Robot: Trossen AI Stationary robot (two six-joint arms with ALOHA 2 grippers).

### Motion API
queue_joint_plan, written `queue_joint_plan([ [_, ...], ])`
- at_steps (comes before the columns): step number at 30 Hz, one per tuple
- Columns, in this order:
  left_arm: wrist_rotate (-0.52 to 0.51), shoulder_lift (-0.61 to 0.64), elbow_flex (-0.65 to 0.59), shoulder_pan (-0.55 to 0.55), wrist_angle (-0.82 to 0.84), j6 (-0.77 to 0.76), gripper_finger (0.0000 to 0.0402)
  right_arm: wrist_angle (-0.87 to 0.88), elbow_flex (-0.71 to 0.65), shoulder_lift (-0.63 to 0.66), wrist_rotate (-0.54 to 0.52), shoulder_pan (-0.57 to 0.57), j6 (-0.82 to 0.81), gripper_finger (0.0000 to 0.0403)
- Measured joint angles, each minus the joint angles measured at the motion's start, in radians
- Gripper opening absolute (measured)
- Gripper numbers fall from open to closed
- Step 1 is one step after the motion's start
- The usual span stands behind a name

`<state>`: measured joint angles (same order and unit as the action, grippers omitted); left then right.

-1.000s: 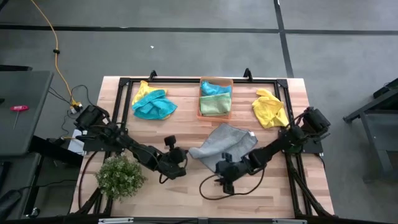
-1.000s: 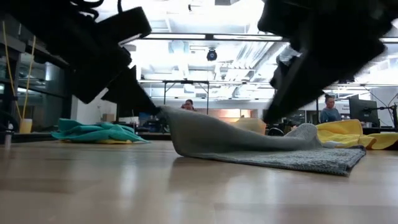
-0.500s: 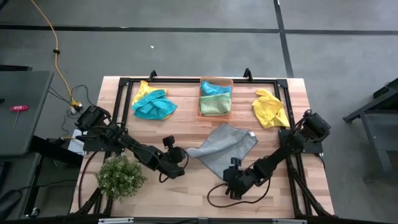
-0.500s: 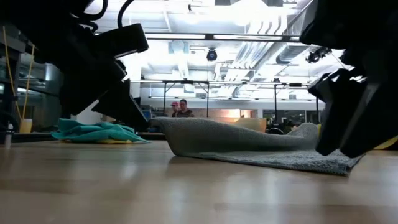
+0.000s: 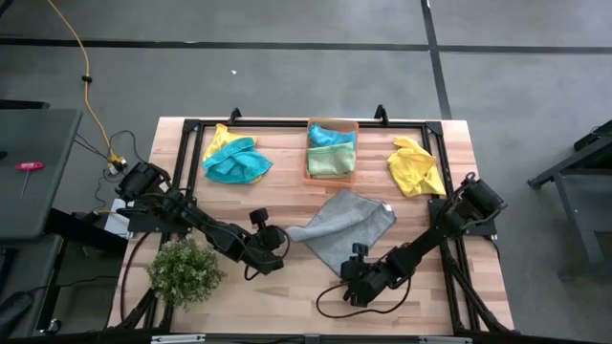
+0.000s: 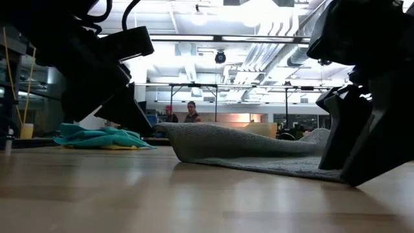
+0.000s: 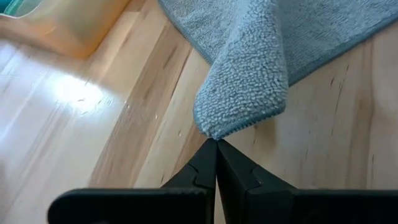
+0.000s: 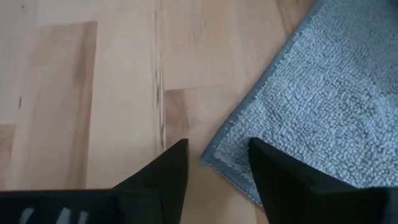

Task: Fold microfiber towels
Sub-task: Fold the gray microfiber cloth

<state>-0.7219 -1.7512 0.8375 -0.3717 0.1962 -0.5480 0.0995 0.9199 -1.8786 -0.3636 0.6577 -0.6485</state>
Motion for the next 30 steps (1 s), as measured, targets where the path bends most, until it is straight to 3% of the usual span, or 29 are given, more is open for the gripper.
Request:
queue_joint_plan([
  [8, 0.011, 0.0, 0.0, 0.0, 0.04, -0.011, 0.0, 0.09, 0.001, 0.0, -0.001, 0.013, -0.104, 0.0011],
  [13, 0.034, 0.029, -0.001, -0.002, 0.147, -0.051, 0.0, 0.139, 0.017, 0.02, -0.019, 0.036, -0.137, 0.0005],
  [18, 0.08, 0.146, 0.0, -0.023, 0.293, -0.119, 0.0, 0.337, 0.118, 0.111, 0.018, 0.058, -0.075, 0.0002],
  [22, 0.09, 0.259, 0.0, -0.05, 0.381, -0.17, 0.0, 0.5, 0.224, 0.187, -0.034, 0.058, -0.042, 0.0001],
  [30, 0.132, 0.308, 0.0, -0.1, 0.369, -0.157, 0.0, 0.601, 0.332, 0.245, -0.046, 0.057, 0.0, 0.0001],
])
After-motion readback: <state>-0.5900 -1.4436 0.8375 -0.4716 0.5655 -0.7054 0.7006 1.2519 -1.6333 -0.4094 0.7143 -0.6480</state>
